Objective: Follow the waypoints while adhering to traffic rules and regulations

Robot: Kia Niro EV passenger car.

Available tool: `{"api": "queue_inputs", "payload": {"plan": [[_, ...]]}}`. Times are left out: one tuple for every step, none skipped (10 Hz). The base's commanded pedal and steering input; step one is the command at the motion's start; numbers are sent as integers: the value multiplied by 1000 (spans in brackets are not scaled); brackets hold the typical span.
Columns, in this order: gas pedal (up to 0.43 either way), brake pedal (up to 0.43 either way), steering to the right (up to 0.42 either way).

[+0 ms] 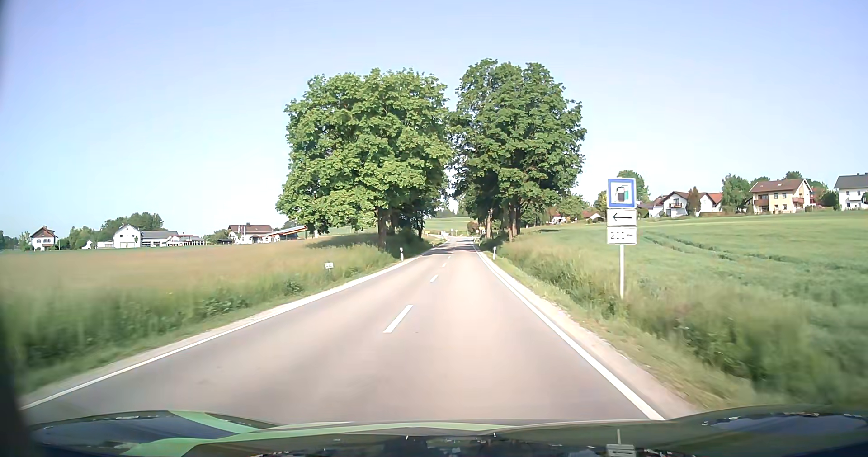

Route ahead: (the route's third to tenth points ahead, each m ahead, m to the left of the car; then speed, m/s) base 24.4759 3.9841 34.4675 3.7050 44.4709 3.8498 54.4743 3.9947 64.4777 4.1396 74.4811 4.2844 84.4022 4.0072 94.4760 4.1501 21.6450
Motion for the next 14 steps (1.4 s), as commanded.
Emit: {"api": "queue_inputs", "payload": {"plan": [[0,0,1],[0,0,1],[0,0,0],[0,0,0],[0,0,0],[0,0,0],[0,0,0],[0,0,-2],[0,0,-3],[0,0,-3],[0,0,-3],[0,0,-3],[0,0,-3],[0,0,-3]]}}
